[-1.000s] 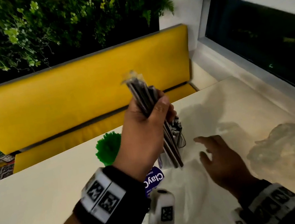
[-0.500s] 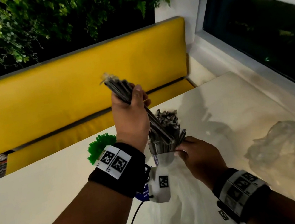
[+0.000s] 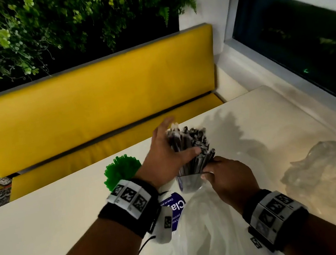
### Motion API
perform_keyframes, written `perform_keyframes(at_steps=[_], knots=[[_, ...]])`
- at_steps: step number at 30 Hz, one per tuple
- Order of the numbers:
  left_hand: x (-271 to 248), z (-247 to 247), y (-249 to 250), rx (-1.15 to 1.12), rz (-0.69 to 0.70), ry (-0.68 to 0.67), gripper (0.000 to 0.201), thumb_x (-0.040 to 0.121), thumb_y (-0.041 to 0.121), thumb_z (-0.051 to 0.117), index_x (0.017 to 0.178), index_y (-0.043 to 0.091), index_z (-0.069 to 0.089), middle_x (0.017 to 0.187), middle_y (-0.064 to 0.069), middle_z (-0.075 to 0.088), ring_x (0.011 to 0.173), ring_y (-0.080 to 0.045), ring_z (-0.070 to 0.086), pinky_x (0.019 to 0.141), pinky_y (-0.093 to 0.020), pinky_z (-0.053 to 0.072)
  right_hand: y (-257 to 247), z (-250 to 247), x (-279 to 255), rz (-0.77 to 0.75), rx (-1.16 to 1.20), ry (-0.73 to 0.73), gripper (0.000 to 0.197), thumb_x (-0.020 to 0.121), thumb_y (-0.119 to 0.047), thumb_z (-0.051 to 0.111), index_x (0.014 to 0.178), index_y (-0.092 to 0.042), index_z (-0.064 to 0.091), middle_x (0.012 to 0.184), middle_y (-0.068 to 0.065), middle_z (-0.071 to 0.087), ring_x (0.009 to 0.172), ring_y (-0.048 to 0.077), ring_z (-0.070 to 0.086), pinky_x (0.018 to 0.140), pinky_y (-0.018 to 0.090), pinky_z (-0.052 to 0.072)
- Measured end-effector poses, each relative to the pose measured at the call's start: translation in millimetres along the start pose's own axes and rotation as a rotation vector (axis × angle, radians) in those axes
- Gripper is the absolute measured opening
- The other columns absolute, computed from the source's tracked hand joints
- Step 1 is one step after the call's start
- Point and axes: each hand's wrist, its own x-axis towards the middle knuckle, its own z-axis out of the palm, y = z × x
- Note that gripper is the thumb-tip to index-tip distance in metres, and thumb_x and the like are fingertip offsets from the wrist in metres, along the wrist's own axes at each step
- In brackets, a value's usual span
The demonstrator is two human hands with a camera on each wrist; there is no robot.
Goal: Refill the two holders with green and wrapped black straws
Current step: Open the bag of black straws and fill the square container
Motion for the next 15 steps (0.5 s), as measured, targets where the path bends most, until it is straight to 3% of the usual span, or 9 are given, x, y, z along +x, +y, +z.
perform_keyframes(at_steps=[1, 3, 5, 7, 9, 11, 13, 15], knots=[[-2.6, -9.2, 11.8, -0.043, 0.013, -0.009, 0.105, 0.071, 0.049, 0.084, 0.151, 0.043, 0.016, 0.159, 0.01, 0.022, 0.141, -0.007, 0.026, 0.111, -0.034, 0.034, -0.4, -0.1, 0.2, 0.002, -0.007, -0.004, 0.016, 0.089, -0.038, 0.057, 0.093, -0.03, 0.071, 0.096, -0.006, 0.067, 0.083, 0.02, 0.064, 0.062, 0.029, 0.037], [-4.4, -26.0, 42.7, -0.062, 0.139, 0.038, 0.112, 0.07, 0.056, 0.081, 0.151, 0.051, 0.003, 0.163, 0.017, 0.009, 0.145, -0.002, 0.014, 0.111, -0.038, 0.032, 0.2, 1.2, 1.1, 0.006, -0.02, -0.007, 0.016, 0.09, -0.037, 0.057, 0.093, -0.029, 0.07, 0.095, -0.005, 0.067, 0.083, 0.021, 0.064, 0.062, 0.028, 0.031], [-0.4, -30.7, 68.1, 0.042, 0.318, 0.115, 0.1, 0.078, 0.062, 0.069, 0.154, 0.045, 0.005, 0.164, 0.015, 0.008, 0.15, -0.006, 0.009, 0.116, -0.041, 0.027, 0.7, 3.1, 1.8, 0.006, -0.032, -0.002, 0.016, 0.09, -0.038, 0.058, 0.094, -0.029, 0.071, 0.096, -0.005, 0.066, 0.084, 0.021, 0.064, 0.062, 0.028, 0.031], [10.5, -17.4, 75.0, 0.337, 0.446, 0.193, 0.083, 0.089, 0.066, 0.05, 0.157, 0.032, 0.016, 0.165, 0.003, 0.015, 0.153, -0.017, 0.009, 0.121, -0.046, 0.018, 1.4, 4.9, 3.5, 0.014, -0.043, 0.002, 0.017, 0.09, -0.039, 0.059, 0.097, -0.03, 0.071, 0.097, -0.005, 0.067, 0.085, 0.02, 0.064, 0.062, 0.027, 0.036], [19.1, 9.1, 55.6, 0.738, 0.39, 0.102, 0.075, 0.095, 0.067, 0.027, 0.156, 0.025, 0.021, 0.165, -0.005, 0.018, 0.154, -0.025, 0.007, 0.122, -0.054, 0.011, 1.2, 7.1, 4.7, 0.03, -0.043, -0.004, 0.02, 0.09, -0.041, 0.057, 0.1, -0.032, 0.072, 0.098, -0.006, 0.067, 0.086, 0.02, 0.065, 0.066, 0.029, 0.046], [20.4, 35.8, 19.8, 0.996, 0.271, -0.127, 0.07, 0.098, 0.064, 0.018, 0.156, 0.024, 0.019, 0.165, -0.005, 0.018, 0.153, -0.028, 0.007, 0.122, -0.054, 0.008, 1.9, 9.8, 5.9, 0.032, -0.037, -0.005, 0.023, 0.089, -0.044, 0.055, 0.1, -0.033, 0.072, 0.097, -0.005, 0.068, 0.084, 0.019, 0.065, 0.069, 0.033, 0.052], [20.5, 43.6, -0.3, 1.045, 0.252, -0.217, 0.067, 0.099, 0.062, 0.022, 0.155, 0.025, 0.02, 0.163, -0.004, 0.023, 0.152, -0.027, 0.013, 0.122, -0.053, 0.01, 4.2, 13.5, 7.2, 0.023, -0.045, 0.0, 0.024, 0.09, -0.046, 0.054, 0.098, -0.032, 0.072, 0.093, -0.004, 0.067, 0.08, 0.02, 0.065, 0.067, 0.036, 0.053], [24.4, 38.6, 7.0, 0.991, 0.282, -0.195, 0.069, 0.097, 0.065, 0.028, 0.153, 0.026, 0.025, 0.16, -0.004, 0.029, 0.15, -0.026, 0.02, 0.121, -0.054, 0.013, 5.0, 15.0, 7.1, 0.025, -0.055, -0.004, 0.025, 0.09, -0.047, 0.053, 0.098, -0.033, 0.071, 0.093, -0.005, 0.066, 0.079, 0.019, 0.064, 0.066, 0.036, 0.053]])
